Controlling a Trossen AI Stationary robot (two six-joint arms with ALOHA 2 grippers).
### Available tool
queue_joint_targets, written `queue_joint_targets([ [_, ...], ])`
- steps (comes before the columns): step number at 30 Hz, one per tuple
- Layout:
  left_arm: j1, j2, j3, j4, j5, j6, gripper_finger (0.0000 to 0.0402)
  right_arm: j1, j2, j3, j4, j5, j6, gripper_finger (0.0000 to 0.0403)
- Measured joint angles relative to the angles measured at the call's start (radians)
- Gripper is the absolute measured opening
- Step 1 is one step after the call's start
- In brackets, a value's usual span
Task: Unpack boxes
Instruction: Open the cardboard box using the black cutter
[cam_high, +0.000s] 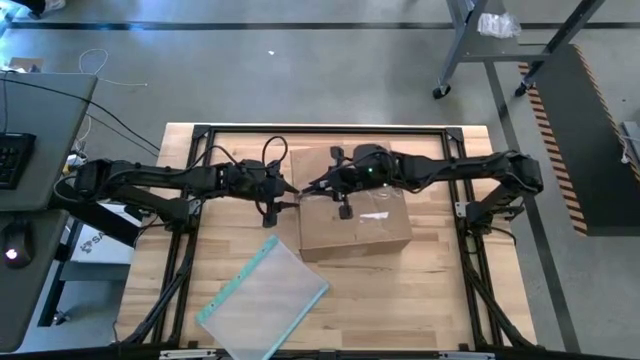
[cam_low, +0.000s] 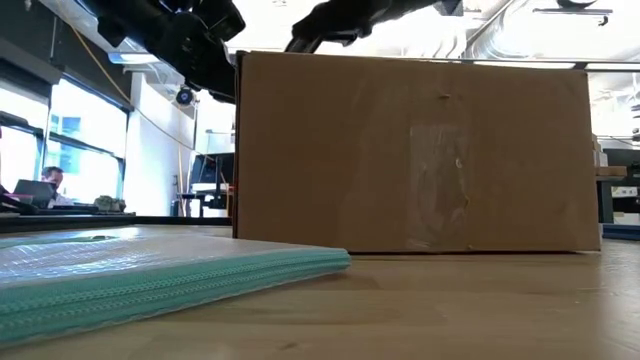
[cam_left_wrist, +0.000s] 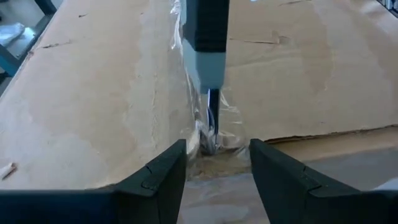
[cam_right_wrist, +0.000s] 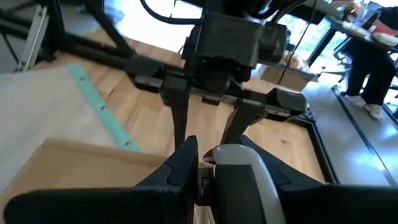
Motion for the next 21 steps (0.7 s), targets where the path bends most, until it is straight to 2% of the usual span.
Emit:
queue_joint_targets([
  [7,0.0,0.0,-0.001,-0.003,0.001,-0.006,0.0158,-0.002,0.001,0.104,-0.257,0.022,-0.039,0.0072],
  [12,0.0,0.0,-0.001,-0.004,0.001,-0.008,0.0158,-0.002,0.002,0.144,-0.338,0.031,-0.037,0.0072],
  [16,0.0,0.0,-0.001,-0.013,0.001,-0.008,0.0158,0.014,-0.006,0.147,-0.295,0.057,-0.024,0.0072],
  [21,0.0,-0.001,-0.001,-0.018,0.005,-0.009,0.0158,0.022,0.001,0.144,-0.149,0.012,0.008,0.0072],
])
